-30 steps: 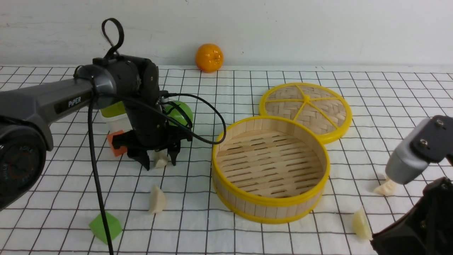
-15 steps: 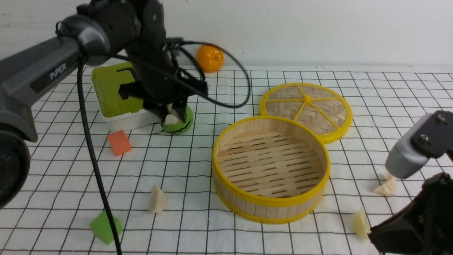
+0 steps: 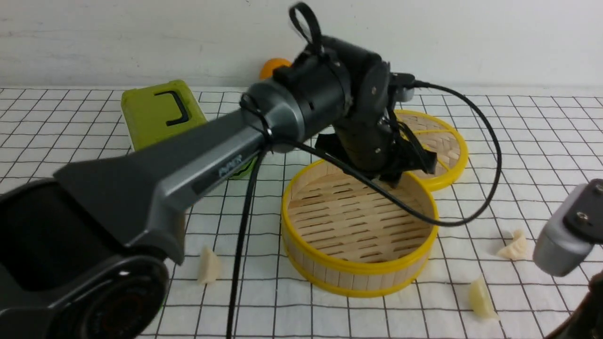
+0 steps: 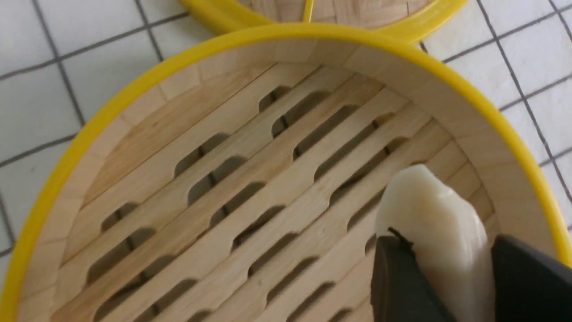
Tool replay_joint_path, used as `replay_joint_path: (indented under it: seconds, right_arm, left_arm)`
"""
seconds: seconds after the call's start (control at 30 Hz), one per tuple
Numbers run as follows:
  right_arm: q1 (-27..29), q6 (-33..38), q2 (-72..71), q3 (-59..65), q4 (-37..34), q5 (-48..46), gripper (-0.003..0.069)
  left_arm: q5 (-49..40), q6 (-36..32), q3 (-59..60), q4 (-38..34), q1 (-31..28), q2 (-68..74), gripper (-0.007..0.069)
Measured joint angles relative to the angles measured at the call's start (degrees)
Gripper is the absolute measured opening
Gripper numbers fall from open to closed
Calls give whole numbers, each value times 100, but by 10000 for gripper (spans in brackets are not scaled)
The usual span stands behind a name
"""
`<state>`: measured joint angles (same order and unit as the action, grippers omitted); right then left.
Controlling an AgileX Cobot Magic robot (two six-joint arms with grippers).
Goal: Put the dumplings into the steamer on the table with the white tablecloth.
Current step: 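Place the dumpling into the bamboo steamer basket with the left gripper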
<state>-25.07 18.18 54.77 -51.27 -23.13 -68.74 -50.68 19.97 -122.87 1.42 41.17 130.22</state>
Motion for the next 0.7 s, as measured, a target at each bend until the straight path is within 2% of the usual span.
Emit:
replay_joint_path:
  seconds: [0.23,0.47,0.57,0.6,0.7]
  right_arm:
    - [0,-124,-672,0,151,-39,49]
    - [0,-250,-1020,-4,449,-56,55]
    - [0,-252,-1024,-4,474,-56,59]
    - [0,-252,-1024,-4,474,-56,62]
    - [0,-265,-1024,-4,474,-48,67]
  left_arm:
    - [360,665,0,559,-13,524,244]
    - [372,772,0,620,-14,682,251]
    - [336,777,0,620,-14,677,304]
    - [220,777,0,620,-14,644,348]
    - [-121,762,18,648,-14,414,414]
